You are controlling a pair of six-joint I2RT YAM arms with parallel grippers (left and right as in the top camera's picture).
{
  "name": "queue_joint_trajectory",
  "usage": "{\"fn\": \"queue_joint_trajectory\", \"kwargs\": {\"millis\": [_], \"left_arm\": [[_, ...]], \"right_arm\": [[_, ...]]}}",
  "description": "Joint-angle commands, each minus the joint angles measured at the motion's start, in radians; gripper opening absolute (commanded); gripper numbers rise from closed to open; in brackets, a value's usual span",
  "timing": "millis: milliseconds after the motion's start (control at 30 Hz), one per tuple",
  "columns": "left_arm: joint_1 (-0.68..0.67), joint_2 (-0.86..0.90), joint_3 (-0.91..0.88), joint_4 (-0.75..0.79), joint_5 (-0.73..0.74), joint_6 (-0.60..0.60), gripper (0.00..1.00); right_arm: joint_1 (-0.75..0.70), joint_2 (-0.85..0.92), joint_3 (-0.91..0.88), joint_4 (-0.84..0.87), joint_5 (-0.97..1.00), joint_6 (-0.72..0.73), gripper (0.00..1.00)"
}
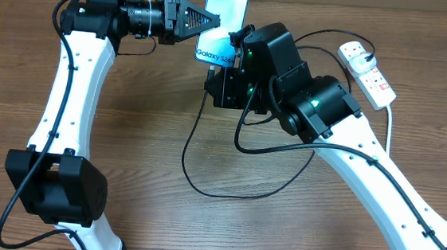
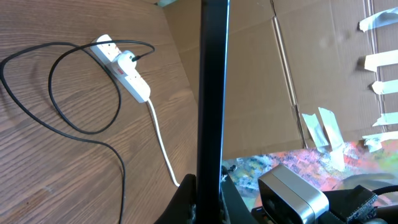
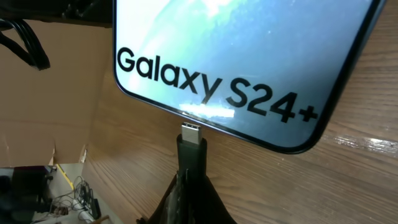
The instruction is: Plug charger to phone and switch on socket
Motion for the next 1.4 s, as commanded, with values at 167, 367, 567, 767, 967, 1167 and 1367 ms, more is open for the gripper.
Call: {"fn": "queue_joint_trajectory", "kwargs": {"millis": [167, 367, 567, 767, 967, 1167, 1367], "left_arm": [[-0.001, -0.003, 0.011, 0.0, 0.031, 0.034, 0.04], [-0.001, -0.003, 0.011, 0.0, 0.048, 0.035, 0.04], [-0.001, -0.003, 0.011, -0.003, 0.077, 0.064, 0.04], [-0.001, -0.003, 0.011, -0.003, 0.077, 0.063, 0.04], [-0.001, -0.003, 0.011, -0.007, 0.079, 0.063, 0.04], [-0.001, -0.003, 0.011, -0.008, 0.092, 0.072, 0.04], [-0.001, -0.003, 0.011, -0.007, 0.092, 0.079, 0.04]], "right_arm": [[-0.002, 0.003, 0.006, 0.014, 0.007, 0.002, 0.04], [-0.002, 0.003, 0.006, 0.014, 0.011, 0.002, 0.04], [-0.004, 0.003, 0.006, 0.014, 0.013, 0.002, 0.04], [-0.004, 0.003, 0.006, 0.011, 0.015, 0.003, 0.04], [-0.004, 0.003, 0.006, 0.011, 0.015, 0.003, 0.04], [-0.004, 0.003, 0.006, 0.011, 0.029, 0.003, 0.04], [-0.004, 0.003, 0.006, 0.013, 0.029, 0.003, 0.04]]}}
